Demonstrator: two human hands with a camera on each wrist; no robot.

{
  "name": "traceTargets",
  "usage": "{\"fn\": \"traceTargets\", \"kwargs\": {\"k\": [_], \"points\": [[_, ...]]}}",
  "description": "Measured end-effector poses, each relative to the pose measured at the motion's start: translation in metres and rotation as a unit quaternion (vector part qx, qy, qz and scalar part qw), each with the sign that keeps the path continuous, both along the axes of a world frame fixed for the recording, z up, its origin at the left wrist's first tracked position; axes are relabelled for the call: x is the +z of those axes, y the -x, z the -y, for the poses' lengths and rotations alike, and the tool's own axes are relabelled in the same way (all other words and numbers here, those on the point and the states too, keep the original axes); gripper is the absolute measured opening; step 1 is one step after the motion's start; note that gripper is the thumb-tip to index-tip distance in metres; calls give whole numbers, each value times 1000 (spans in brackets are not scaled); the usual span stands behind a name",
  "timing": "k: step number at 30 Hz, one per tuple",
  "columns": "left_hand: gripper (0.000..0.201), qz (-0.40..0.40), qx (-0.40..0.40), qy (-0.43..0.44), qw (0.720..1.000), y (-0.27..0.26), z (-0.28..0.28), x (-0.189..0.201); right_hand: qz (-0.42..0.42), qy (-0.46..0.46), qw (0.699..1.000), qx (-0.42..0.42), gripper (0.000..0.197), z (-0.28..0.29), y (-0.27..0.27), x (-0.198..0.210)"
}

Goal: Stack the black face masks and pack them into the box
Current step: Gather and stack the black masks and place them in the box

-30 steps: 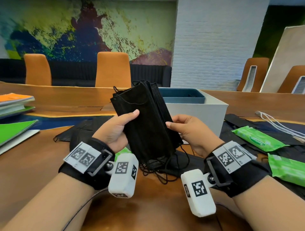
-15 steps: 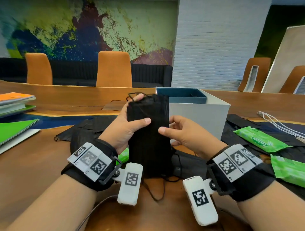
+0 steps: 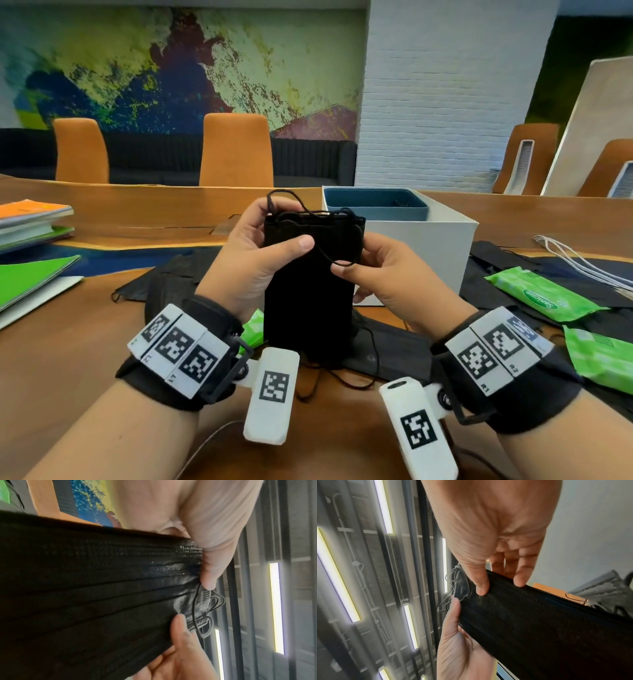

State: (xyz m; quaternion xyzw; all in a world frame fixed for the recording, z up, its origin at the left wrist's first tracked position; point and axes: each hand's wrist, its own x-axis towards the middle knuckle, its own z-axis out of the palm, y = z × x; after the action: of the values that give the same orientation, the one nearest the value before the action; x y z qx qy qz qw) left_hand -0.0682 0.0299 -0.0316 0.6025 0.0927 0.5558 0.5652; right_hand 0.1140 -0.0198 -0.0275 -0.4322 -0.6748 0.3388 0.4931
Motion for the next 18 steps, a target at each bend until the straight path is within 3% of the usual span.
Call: {"fn": "traceTargets", "kwargs": {"k": [4, 7, 9, 11, 12, 15, 18], "points": [[36, 36, -30, 41, 998, 7, -8, -3, 27, 43, 999, -4, 22, -4, -5, -4], [57, 50, 12, 88, 995, 12, -18, -6, 49, 79, 996, 8, 22, -8, -10, -9], [74, 14, 12, 105, 994, 14, -20, -9, 61, 96, 993, 19, 22, -10, -11, -12], [102, -73, -6, 108, 991, 12, -18, -11, 95, 101, 990, 26, 26, -12, -12, -15], [103, -116, -22, 99, 988, 11, -16, -12, 115, 105, 987, 32, 27, -12, -11, -15], [67, -193, -57, 79, 976, 5, -9, -14, 135, 116, 983, 51, 25, -11, -11, -17], [44, -196, -34, 104, 975, 2, -8, -18, 159, 101, 981, 39, 19, -10, -10, -16]]}}
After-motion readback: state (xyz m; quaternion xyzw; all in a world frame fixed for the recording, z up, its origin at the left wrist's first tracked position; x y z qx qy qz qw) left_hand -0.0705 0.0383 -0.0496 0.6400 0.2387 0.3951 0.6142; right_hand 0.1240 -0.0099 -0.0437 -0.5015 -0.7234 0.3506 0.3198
